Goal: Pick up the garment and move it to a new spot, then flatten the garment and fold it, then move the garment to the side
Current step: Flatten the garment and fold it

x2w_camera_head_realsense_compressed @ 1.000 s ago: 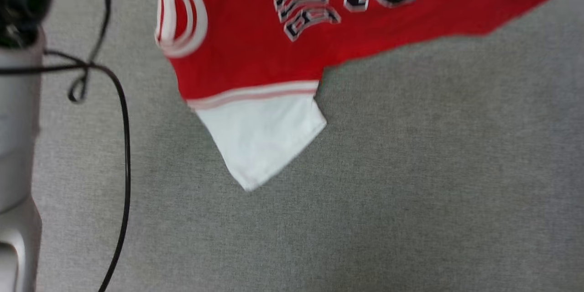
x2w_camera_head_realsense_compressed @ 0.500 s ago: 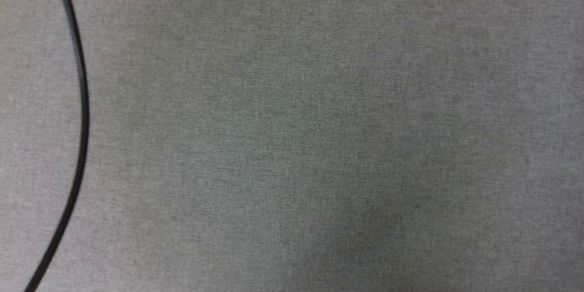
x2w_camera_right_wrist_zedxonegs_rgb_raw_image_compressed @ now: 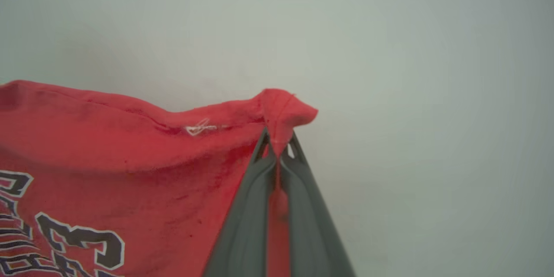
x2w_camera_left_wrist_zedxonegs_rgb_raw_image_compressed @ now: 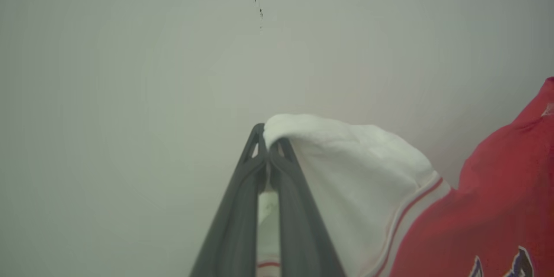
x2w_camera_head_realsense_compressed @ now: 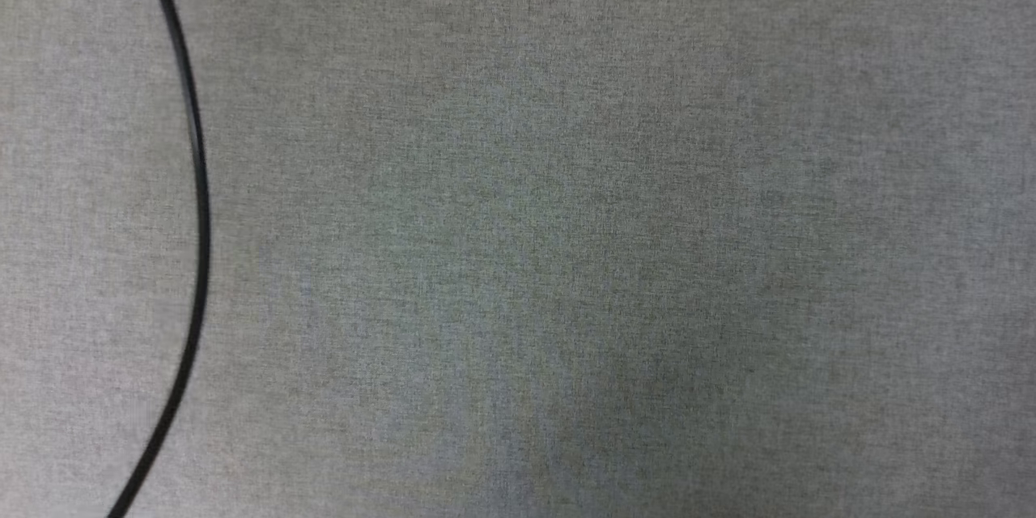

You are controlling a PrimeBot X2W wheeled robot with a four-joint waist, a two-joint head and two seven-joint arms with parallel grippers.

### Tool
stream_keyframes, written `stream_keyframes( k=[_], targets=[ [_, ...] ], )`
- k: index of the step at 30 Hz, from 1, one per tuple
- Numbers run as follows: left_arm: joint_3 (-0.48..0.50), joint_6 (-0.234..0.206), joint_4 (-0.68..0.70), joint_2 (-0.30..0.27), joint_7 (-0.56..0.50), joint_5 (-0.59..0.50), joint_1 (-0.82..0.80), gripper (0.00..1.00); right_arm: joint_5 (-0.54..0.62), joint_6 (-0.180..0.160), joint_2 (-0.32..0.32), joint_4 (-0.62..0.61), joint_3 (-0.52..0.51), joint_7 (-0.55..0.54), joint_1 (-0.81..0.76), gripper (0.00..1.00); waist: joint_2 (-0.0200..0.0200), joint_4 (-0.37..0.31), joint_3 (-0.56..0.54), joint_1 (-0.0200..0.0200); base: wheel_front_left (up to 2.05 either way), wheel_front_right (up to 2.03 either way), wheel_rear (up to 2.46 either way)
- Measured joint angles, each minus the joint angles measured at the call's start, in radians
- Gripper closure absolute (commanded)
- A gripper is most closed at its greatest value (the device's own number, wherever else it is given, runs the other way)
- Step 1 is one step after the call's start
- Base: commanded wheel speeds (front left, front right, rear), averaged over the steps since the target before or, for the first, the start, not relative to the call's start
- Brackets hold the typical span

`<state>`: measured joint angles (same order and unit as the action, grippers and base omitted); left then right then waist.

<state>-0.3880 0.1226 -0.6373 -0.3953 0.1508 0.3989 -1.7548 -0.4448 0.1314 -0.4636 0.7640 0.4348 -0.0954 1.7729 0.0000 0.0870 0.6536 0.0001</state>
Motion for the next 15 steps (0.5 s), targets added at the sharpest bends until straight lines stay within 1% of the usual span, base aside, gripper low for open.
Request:
stream_keyframes(
  k=[7,11,15],
  targets=[
    [-0.015,0.001,0.003,-0.003,0.056,0.030,0.145,1.00,-0.081,0.000,0.010,0.018,0.089,0.056,-0.109,1.00,0.0000,-0.004,-0.005,-0.0001,0.00,0.00,0.00],
    [-0.021,-0.001,0.028,-0.011,0.077,0.038,0.267,1.00,-0.141,0.000,0.007,-0.004,0.136,0.084,-0.203,1.00,0.0000,-0.004,-0.026,-0.0001,0.00,0.00,0.00],
    [-0.018,-0.021,0.083,-0.020,0.091,0.053,0.395,1.00,-0.191,0.000,-0.016,-0.051,0.168,0.109,-0.305,1.00,0.0000,-0.006,-0.059,-0.0002,0.00,0.00,0.00]
  ],
)
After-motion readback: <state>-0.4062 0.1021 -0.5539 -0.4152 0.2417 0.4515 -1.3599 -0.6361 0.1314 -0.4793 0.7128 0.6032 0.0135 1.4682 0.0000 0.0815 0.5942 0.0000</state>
